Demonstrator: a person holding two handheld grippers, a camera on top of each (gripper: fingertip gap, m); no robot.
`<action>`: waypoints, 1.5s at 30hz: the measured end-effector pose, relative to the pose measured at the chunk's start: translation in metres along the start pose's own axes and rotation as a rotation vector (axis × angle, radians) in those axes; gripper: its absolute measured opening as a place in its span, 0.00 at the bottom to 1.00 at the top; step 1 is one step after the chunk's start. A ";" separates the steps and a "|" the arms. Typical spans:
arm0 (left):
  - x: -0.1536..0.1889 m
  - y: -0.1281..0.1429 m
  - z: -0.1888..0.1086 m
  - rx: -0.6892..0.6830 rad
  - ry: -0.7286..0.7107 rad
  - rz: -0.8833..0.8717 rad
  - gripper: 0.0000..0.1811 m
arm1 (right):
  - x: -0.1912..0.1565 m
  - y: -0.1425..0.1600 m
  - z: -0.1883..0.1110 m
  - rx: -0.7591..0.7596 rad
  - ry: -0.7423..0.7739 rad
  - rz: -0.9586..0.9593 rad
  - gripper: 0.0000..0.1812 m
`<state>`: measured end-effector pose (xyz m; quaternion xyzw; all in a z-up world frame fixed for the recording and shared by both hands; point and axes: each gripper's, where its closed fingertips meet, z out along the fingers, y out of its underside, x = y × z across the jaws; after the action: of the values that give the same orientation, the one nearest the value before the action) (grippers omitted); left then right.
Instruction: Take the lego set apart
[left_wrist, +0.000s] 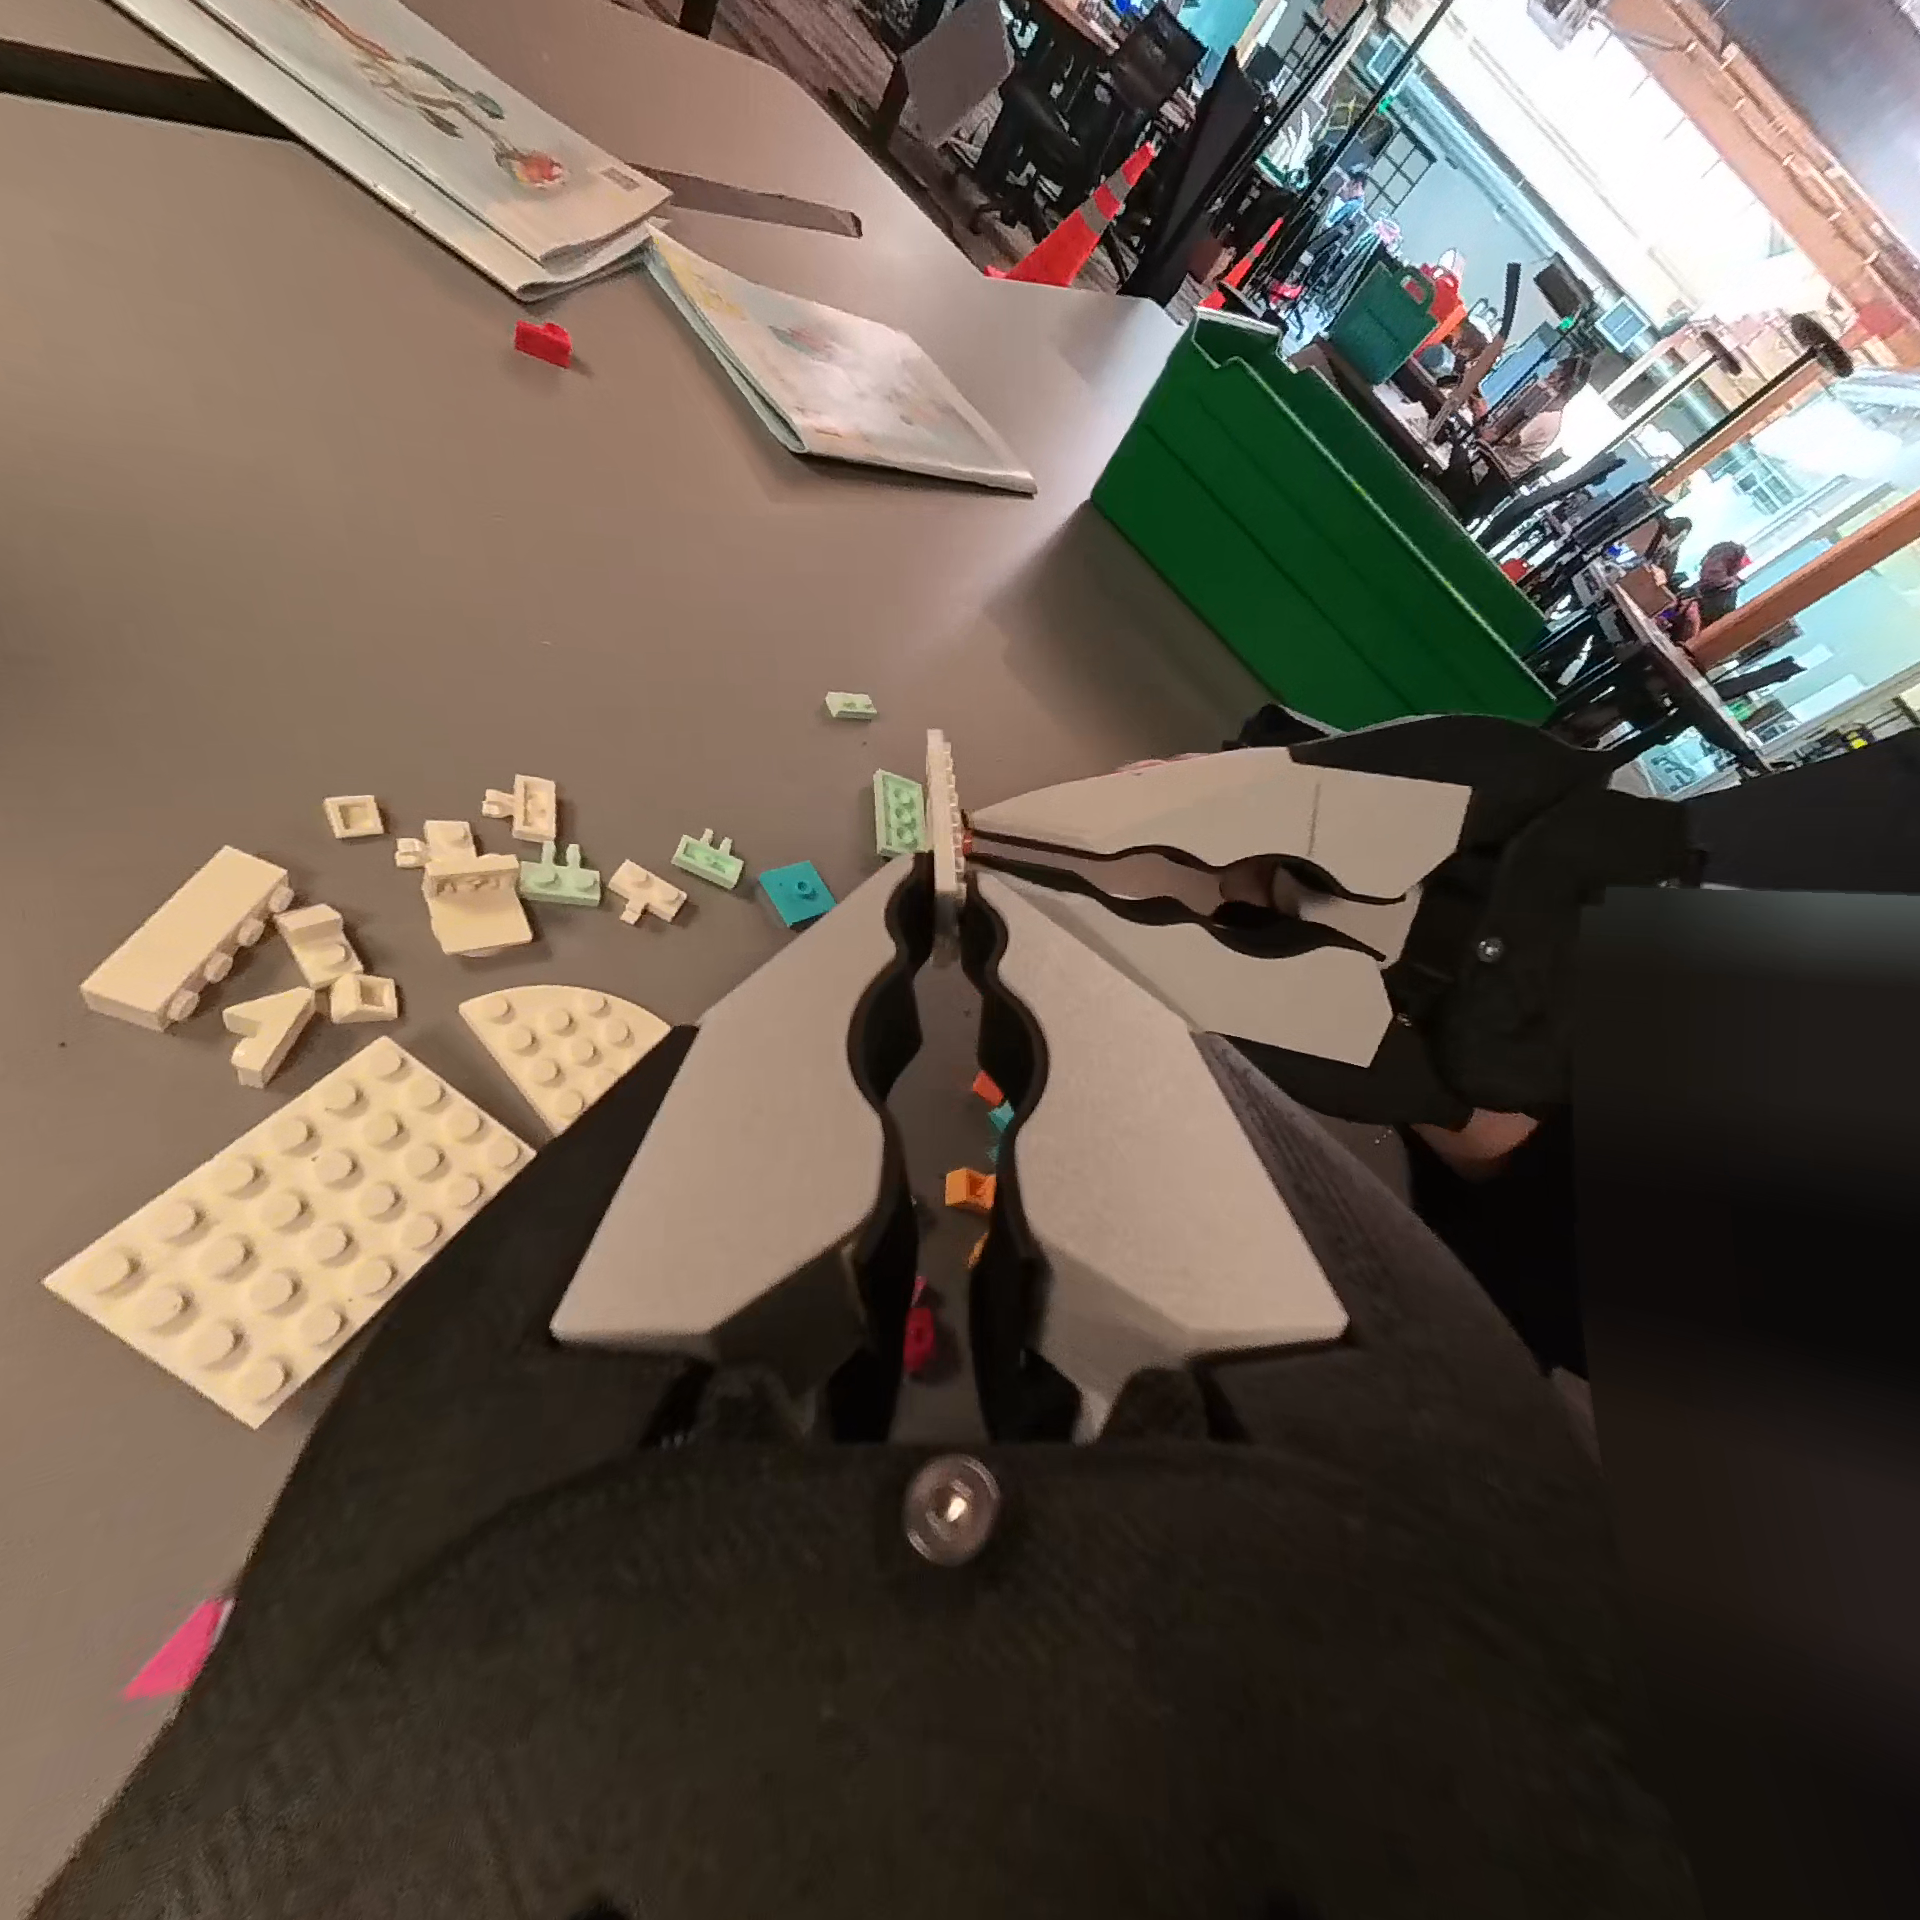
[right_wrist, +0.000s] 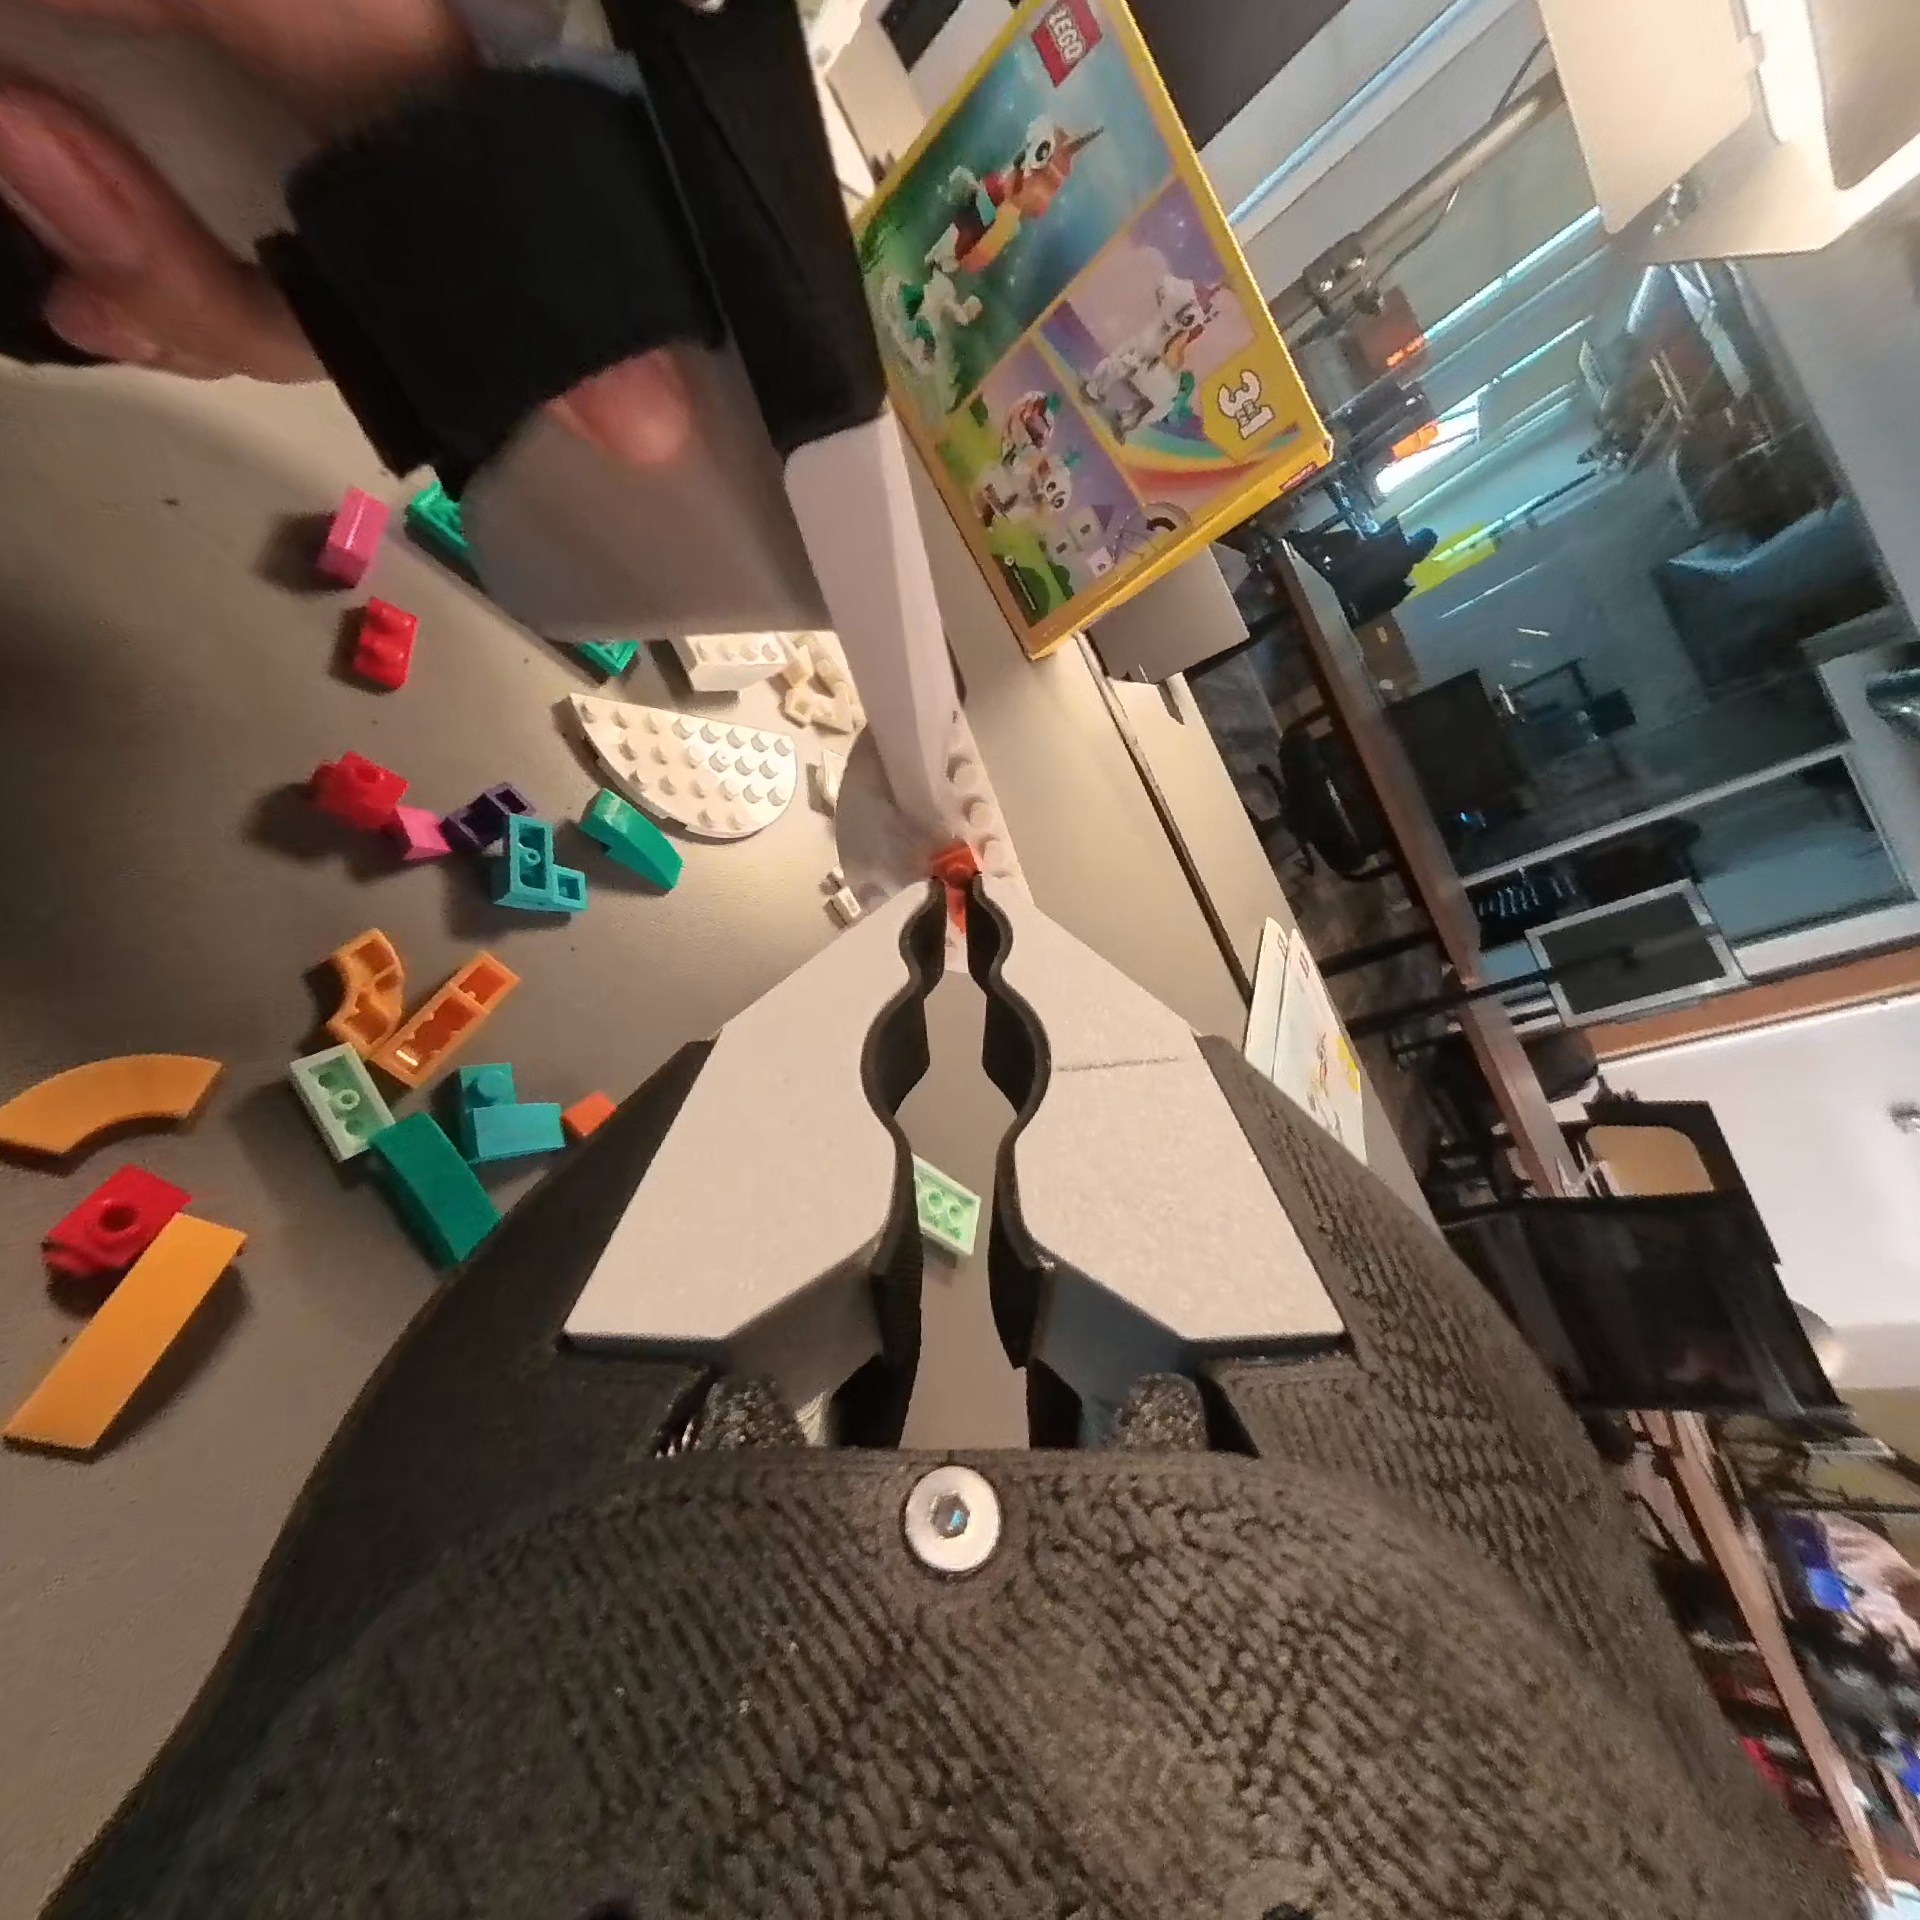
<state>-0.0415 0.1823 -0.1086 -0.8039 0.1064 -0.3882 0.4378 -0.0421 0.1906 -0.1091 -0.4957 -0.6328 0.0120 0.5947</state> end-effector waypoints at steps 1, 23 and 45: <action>-0.001 0.000 0.000 0.001 -0.003 0.001 0.02 | 0.000 0.001 0.001 -0.004 0.008 0.000 0.01; -0.028 0.023 -0.002 -0.110 -0.167 -0.033 0.02 | 0.043 0.045 -0.008 -0.067 0.044 0.461 0.00; -0.006 0.038 0.007 -0.218 -0.022 -0.040 0.02 | -0.040 0.018 -0.003 0.008 -0.268 -0.071 0.03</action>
<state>-0.0343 0.1673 -0.1438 -0.8529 0.1270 -0.3743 0.3412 -0.0366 0.1725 -0.1484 -0.4647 -0.7237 0.0595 0.5067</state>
